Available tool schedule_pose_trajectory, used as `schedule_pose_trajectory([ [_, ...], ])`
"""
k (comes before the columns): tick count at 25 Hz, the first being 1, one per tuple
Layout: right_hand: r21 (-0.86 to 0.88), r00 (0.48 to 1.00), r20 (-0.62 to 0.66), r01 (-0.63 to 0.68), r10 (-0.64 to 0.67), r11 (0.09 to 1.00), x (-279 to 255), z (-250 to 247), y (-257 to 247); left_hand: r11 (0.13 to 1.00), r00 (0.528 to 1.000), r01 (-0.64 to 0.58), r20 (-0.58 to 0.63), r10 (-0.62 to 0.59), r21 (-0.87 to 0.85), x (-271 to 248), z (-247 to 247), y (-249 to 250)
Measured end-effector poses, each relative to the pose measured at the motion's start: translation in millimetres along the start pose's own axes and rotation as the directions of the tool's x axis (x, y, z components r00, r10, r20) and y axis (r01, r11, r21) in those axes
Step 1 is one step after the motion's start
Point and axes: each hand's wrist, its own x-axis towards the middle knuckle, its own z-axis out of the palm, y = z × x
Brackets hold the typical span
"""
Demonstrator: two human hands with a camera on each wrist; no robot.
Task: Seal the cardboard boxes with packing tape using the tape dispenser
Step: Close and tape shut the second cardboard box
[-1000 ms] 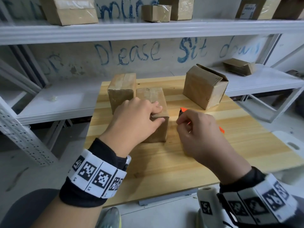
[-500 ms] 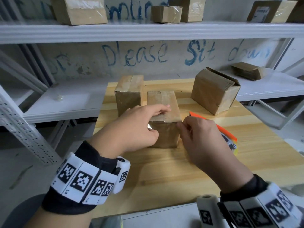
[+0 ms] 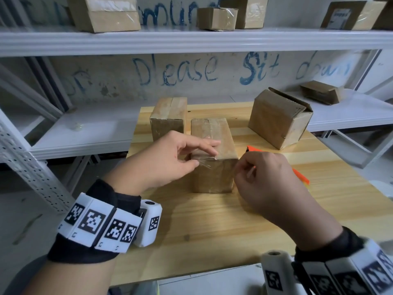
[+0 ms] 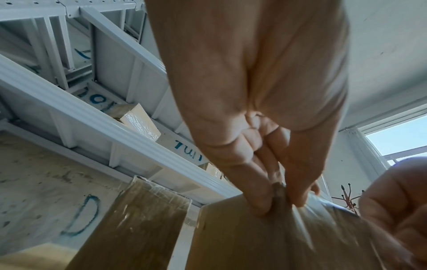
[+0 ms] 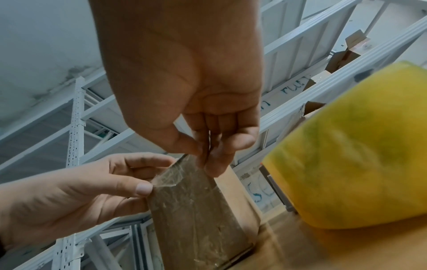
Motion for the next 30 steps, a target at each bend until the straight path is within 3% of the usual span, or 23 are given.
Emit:
schedule_pose_trajectory([
  [3, 0.061, 0.998, -0.066, -0.003, 0.007, 0.998, 1, -3, 8, 1.0, 1.0, 0.006, -0.004, -0.006, 0.011, 0, 1, 2],
  [9, 0.229, 0.999, -0.03, 0.027, -0.021, 0.973, 5, 0, 13, 1.0, 1.0, -0.006, -0.014, 0.006, 0.012, 2, 3, 2],
  [14, 0.227, 0.992, -0.127, 0.052, -0.023, 0.972, 9, 5, 17, 0.999, 0.999, -0.031, -0.03, 0.032, 0.034, 3, 4, 0],
  [19, 0.163, 0.978, -0.165, 0.153, -0.126, 0.975, 11, 7, 21, 0.98, 0.998, -0.026, -0.045, 0.035, 0.195, 5, 7, 7],
  [24, 0.133, 0.965, -0.162, 0.23, -0.208, 0.964, 12, 8, 29, 0.995, 1.0, 0.005, -0.031, -0.002, 0.096, 2, 6, 8],
  [30, 0.195, 0.981, -0.13, 0.17, -0.146, 0.966, 11, 7, 25, 0.983, 0.995, -0.013, -0.094, 0.03, 0.182, 9, 10, 4],
])
